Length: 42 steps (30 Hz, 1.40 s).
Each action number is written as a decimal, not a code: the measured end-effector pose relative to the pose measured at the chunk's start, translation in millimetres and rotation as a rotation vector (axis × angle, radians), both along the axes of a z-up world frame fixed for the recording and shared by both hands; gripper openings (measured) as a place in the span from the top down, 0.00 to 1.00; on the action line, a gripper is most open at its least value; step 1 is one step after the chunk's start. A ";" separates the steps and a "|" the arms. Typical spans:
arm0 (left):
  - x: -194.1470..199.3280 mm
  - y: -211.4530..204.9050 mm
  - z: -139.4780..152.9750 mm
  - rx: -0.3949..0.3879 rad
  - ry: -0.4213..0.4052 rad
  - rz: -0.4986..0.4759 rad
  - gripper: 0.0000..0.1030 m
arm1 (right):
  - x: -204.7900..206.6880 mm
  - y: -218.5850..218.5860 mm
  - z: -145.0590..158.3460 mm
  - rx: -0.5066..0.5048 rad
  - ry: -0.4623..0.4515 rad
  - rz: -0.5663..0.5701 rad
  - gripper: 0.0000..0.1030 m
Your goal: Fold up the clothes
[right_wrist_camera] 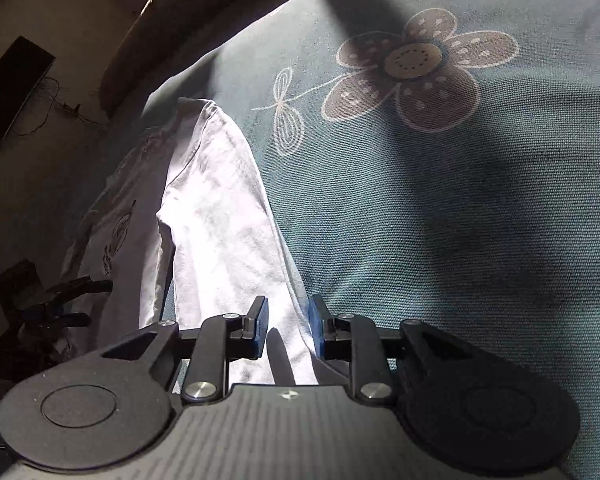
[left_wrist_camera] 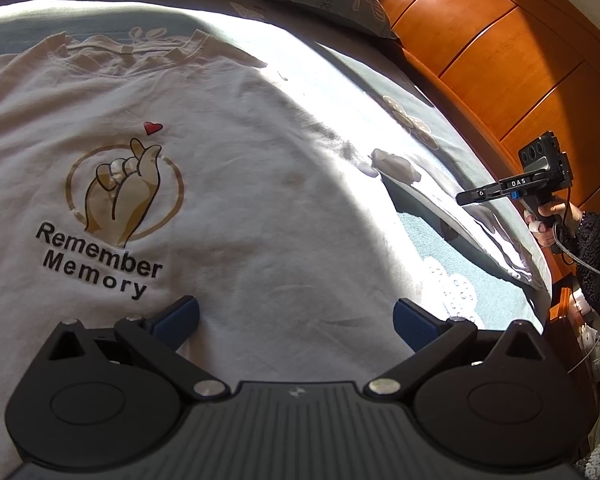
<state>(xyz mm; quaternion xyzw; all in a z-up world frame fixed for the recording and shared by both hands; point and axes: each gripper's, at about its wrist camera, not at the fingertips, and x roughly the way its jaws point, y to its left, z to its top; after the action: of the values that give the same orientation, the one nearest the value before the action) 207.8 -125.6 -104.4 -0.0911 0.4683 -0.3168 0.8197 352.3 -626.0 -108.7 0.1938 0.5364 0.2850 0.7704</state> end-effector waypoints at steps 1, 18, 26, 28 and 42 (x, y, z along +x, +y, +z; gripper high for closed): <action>-0.1 -0.4 0.0 0.001 -0.001 0.000 0.01 | -0.5 0.6 -0.8 -0.025 -0.008 -0.011 1.00; -2.1 -1.2 0.8 0.014 -0.009 -0.003 0.01 | 15.7 41.4 50.9 -0.529 -0.227 -0.014 0.98; -0.3 0.6 0.4 0.002 -0.002 -0.008 0.01 | -3.6 24.7 57.5 -0.491 -0.265 -0.149 0.83; 0.2 1.2 0.2 -0.004 0.001 -0.008 0.01 | -18.1 10.2 65.9 -0.454 -0.272 -0.196 0.71; -1.5 1.2 0.4 -0.011 -0.002 0.003 0.01 | -206.3 -102.7 25.1 -0.219 -0.113 -0.709 0.54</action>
<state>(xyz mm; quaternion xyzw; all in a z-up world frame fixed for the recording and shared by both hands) 206.3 -124.5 -104.0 -0.0959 0.4657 -0.3182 0.8202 146.0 -728.7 -83.6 0.2682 0.4200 -0.0484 0.8656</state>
